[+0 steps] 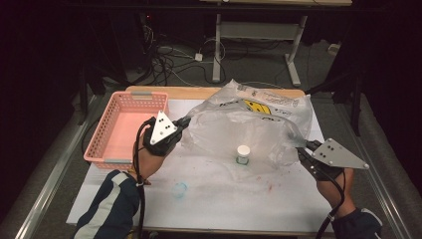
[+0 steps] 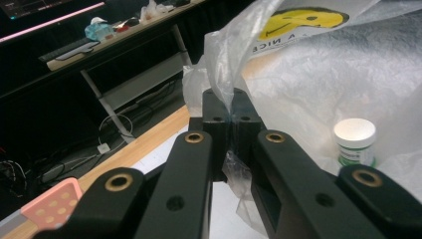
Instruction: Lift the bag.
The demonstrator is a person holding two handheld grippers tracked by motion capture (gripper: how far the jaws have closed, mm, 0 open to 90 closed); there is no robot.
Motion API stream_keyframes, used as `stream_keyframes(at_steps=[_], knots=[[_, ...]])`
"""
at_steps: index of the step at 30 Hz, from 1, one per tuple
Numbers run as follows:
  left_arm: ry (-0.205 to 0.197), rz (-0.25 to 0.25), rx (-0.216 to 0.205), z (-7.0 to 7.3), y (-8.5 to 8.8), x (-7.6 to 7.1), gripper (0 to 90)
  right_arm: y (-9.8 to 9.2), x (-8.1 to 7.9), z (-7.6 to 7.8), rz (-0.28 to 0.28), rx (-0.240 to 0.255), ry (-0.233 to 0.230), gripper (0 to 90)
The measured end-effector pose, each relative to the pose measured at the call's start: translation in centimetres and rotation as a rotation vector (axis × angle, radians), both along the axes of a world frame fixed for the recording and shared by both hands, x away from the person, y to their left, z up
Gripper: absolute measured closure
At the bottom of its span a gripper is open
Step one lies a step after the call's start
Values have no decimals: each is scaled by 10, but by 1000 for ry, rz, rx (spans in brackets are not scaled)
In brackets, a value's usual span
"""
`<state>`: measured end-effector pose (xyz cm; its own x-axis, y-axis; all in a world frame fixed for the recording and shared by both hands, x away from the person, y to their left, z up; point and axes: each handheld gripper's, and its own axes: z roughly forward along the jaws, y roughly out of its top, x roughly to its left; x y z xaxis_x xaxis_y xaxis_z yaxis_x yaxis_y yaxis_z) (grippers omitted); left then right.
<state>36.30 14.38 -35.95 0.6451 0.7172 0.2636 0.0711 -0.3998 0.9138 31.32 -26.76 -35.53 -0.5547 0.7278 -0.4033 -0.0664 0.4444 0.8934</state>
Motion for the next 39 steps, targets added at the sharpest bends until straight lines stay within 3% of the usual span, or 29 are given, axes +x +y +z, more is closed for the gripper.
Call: stream_keyframes(at_steps=[8,14,20,24,32,39], knots=[[-22,13,12,9,16,-16,860,5,-4,11,36,0,18,900],[-38,26,3,24,30,-30,861,11,-14,19,54,-7,19,900],[-49,9,-1,31,29,-33,860,15,-19,29,68,7,3,900],[-41,9,-4,25,21,-21,859,19,-9,26,55,5,5,900],[0,13,-32,6,4,12,859,19,32,10,3,23,69,900],[7,58,-42,10,2,43,860,7,66,17,-65,47,83,900]])
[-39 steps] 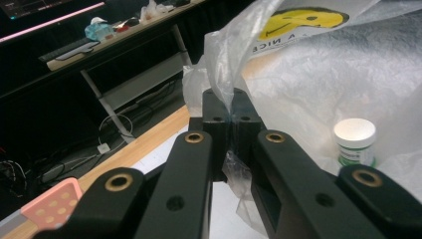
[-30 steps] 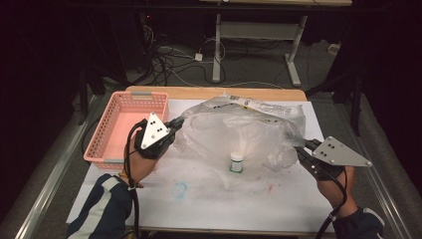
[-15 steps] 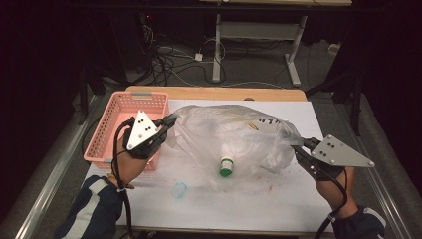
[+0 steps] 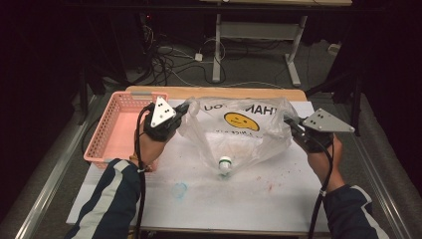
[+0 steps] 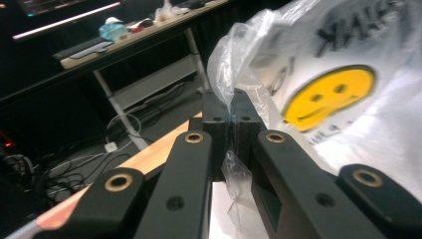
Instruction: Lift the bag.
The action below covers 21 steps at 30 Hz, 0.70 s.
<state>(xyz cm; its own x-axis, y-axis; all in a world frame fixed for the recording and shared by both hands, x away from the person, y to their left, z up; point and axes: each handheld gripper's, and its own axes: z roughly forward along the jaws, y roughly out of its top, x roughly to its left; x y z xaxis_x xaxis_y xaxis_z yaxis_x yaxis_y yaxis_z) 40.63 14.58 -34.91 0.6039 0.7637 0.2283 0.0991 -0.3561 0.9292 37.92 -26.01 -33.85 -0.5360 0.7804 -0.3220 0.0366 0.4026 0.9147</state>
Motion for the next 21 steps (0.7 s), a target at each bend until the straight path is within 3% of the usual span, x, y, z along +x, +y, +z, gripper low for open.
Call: stream_keyframes(at_steps=[3,9,11,17,21], knots=[[-17,27,2,5,-1,11,860,-4,11,8,-27,20,1,900],[-19,64,-45,20,-1,33,861,-5,37,19,-66,53,24,900],[-24,64,-63,28,0,33,862,-4,41,23,-63,67,33,900],[-91,94,-44,49,5,27,867,2,37,35,-52,63,5,900],[-100,110,-61,62,11,22,868,3,32,46,-43,74,-3,900]])
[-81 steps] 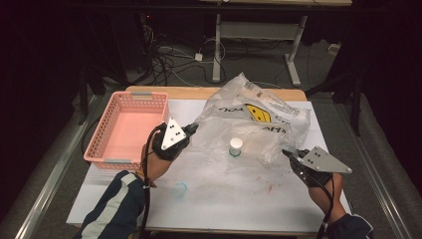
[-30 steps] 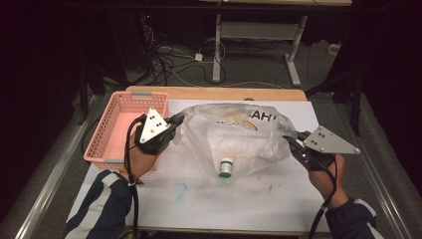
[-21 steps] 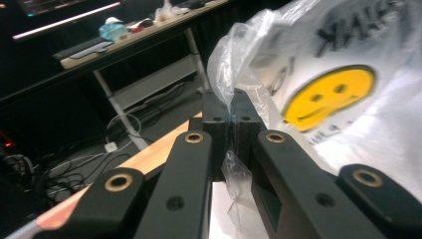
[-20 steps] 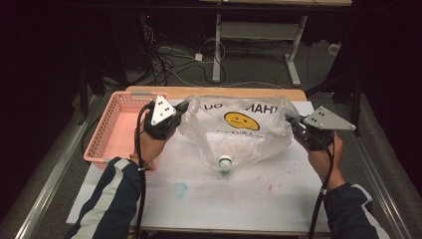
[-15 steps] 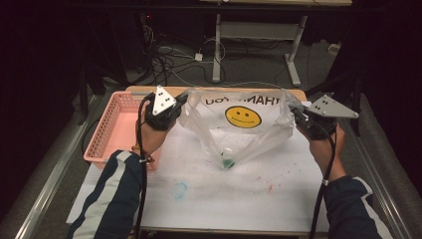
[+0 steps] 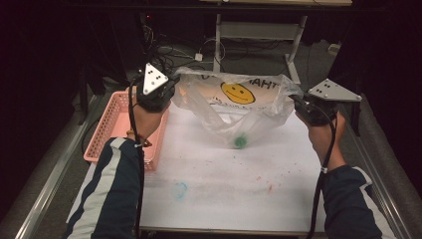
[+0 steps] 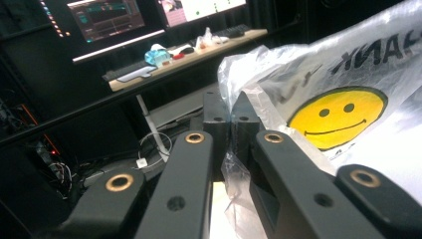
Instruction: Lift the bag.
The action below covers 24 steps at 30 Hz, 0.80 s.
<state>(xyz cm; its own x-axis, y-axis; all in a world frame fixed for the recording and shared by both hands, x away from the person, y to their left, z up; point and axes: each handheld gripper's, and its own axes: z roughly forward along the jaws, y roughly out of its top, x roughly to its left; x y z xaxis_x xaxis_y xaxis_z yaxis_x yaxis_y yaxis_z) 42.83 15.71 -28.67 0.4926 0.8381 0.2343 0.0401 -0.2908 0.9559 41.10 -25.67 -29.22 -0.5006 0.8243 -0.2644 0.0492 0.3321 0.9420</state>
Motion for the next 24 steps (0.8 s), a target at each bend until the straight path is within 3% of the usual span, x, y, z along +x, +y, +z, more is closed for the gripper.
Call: stream_keyframes(at_steps=[5,8,10,13,17,21,24], knots=[[-22,17,5,15,7,-5,869,0,-12,22,-1,-8,-39,900],[-22,13,-21,24,13,-4,868,-4,-19,34,-9,3,-54,900],[-22,9,-26,28,12,-4,868,-7,-21,40,5,27,-48,900],[-23,-6,-9,31,6,-3,867,-5,-21,46,-25,3,-67,900],[-8,-7,21,23,-2,9,862,-8,-4,43,-63,-17,-35,900],[27,13,11,10,-8,30,791,-12,21,30,-118,-57,7,900],[46,24,31,1,-15,44,785,-16,40,22,-153,-73,36,900]])
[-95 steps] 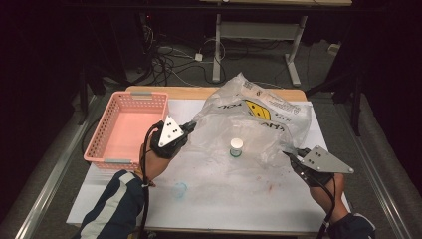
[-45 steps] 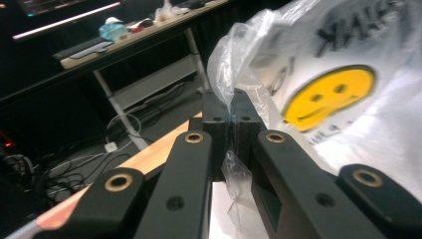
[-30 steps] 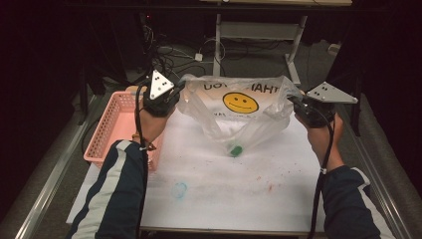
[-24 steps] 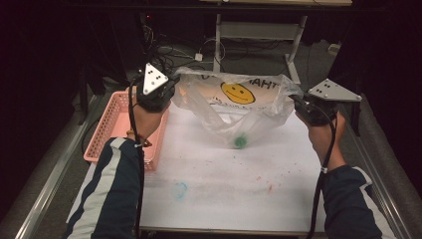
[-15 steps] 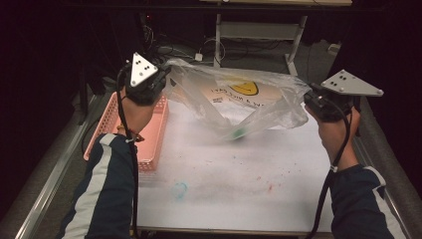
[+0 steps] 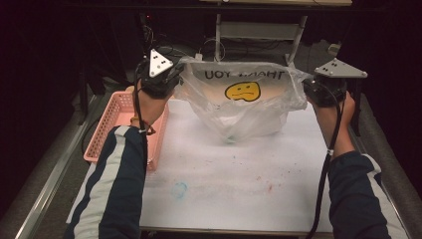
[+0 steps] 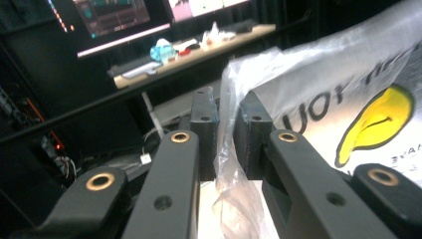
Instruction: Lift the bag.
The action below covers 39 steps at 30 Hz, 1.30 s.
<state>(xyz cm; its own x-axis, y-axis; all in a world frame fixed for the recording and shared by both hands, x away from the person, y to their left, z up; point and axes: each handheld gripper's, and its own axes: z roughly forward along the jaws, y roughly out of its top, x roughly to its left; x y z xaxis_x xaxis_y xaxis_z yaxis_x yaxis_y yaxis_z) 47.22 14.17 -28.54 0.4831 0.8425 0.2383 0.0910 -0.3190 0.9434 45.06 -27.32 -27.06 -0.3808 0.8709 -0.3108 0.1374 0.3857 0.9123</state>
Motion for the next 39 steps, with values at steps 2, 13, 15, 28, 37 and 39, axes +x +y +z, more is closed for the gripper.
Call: stream_keyframes(at_steps=[2,13,15,28,37,39], knots=[[5,12,9,-4,-6,7,757,-3,10,-4,-26,-6,16,900],[-66,60,175,-4,-41,36,856,-21,49,-15,-124,-35,66,900],[-88,73,170,5,-41,40,856,-21,50,-12,-123,-33,66,900],[-83,101,126,26,-45,43,828,-17,51,7,-133,-16,13,880],[-42,84,153,5,-55,50,787,-21,52,-8,-131,21,24,553],[-41,87,146,6,-54,50,781,-23,48,-7,-103,38,17,508]])
